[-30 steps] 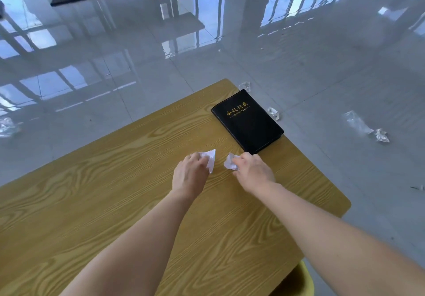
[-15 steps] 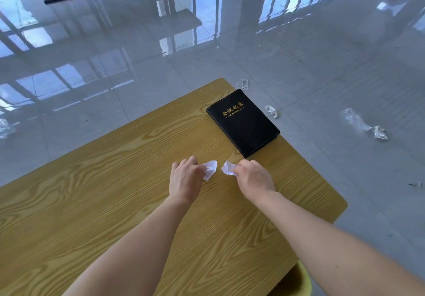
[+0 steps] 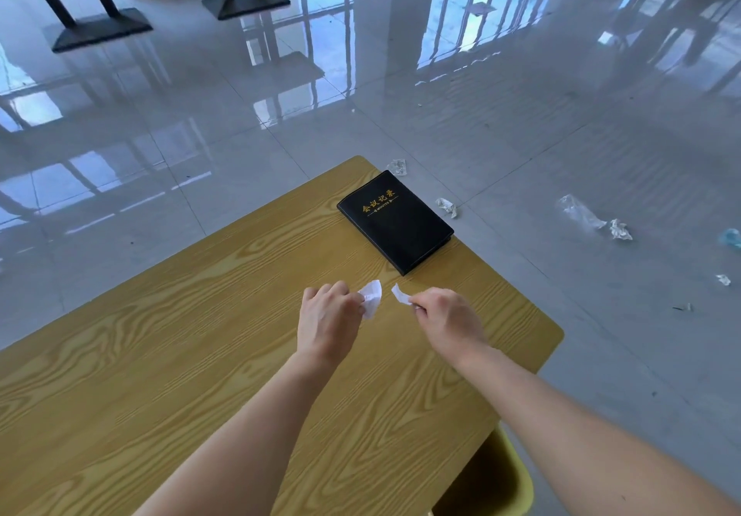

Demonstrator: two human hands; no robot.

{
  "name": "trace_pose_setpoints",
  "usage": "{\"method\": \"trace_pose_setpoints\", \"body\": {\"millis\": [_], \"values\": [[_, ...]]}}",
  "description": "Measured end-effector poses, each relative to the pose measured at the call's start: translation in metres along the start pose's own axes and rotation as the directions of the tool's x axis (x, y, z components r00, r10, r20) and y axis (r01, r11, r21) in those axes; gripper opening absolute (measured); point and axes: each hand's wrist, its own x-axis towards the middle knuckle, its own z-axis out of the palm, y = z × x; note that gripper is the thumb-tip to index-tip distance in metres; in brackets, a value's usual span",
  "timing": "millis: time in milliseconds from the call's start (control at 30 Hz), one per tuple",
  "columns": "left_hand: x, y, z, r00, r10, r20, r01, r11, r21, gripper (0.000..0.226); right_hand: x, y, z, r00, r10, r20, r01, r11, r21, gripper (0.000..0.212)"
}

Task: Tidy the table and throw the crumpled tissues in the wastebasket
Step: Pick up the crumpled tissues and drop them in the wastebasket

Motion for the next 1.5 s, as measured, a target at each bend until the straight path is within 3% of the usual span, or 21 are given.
{"method": "trace_pose_setpoints", "body": {"millis": [500, 800, 1033, 1500], "values": [[-0.040, 0.099, 0.000, 0.982, 0.186, 0.024, -0.185, 0.982, -0.049, 0.023, -0.102, 0.055, -0.043, 0.973, 0.161, -0.168, -0.158, 0.987, 0.031, 0.022], [-0.090, 0.190, 0.023, 0.975, 0.217, 0.037, -0.217, 0.976, -0.002, 0.016, -0.172, 0.129, -0.068, 0.976, 0.149, -0.158, -0.143, 0.989, 0.046, 0.022], [-0.124, 0.245, 0.044, 0.979, 0.201, -0.044, -0.203, 0.979, -0.032, 0.018, -0.219, 0.185, -0.082, 0.982, 0.124, -0.145, -0.124, 0.992, 0.011, 0.025], [-0.169, 0.287, 0.120, 0.954, 0.280, 0.104, -0.269, 0.957, -0.104, 0.018, -0.282, 0.255, -0.036, 0.949, 0.303, -0.090, -0.302, 0.953, 0.030, 0.024]]}}
